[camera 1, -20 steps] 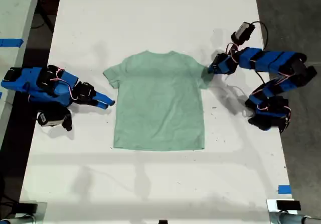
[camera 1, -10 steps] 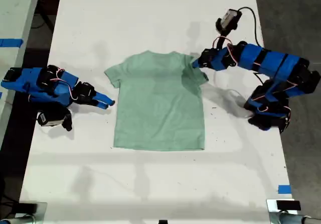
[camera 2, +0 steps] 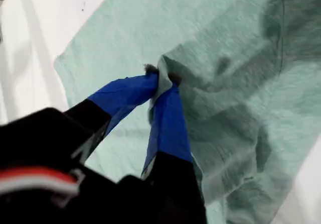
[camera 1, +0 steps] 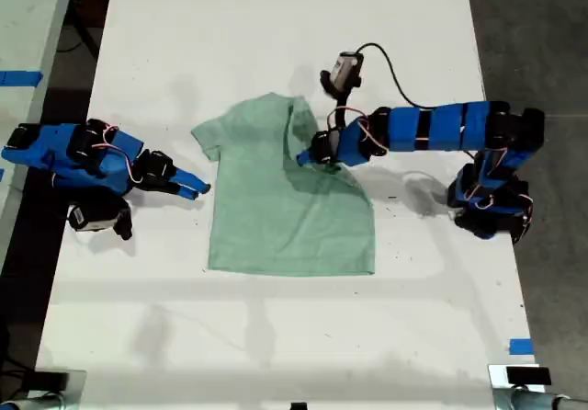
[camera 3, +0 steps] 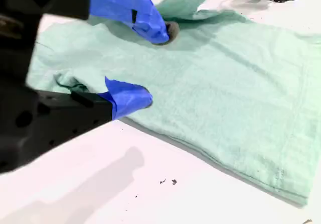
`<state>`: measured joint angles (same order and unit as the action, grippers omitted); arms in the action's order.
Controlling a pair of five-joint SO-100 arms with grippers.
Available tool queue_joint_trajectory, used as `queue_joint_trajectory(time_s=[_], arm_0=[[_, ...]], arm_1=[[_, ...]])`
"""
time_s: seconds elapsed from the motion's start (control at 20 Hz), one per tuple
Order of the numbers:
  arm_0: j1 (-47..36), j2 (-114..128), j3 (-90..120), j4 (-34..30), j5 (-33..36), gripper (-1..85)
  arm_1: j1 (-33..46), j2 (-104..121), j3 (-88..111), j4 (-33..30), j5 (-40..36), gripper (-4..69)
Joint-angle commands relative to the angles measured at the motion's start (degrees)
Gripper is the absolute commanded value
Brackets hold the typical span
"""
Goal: Fold t shirt
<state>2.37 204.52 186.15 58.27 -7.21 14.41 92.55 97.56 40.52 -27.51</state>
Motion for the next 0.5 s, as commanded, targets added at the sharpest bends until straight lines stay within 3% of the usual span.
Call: queue_joint_trajectory(time_s=[0.0, 0.15, 0.45], arm_0=[[0.26, 0.35, 2.46, 0.18, 0.26, 16.7], [0.26, 0.35, 2.46, 0.18, 0.26, 16.7], [0.26, 0.35, 2.46, 0.18, 0.26, 16.7]], arm_1=[[-2.46, -5.71, -8.96, -1.23, 1.14, 1.8], [-1.85, -7.03, -12.13, 2.81, 0.79, 19.8], [2.37, 9.05, -12.39, 16.79, 0.0, 22.3]])
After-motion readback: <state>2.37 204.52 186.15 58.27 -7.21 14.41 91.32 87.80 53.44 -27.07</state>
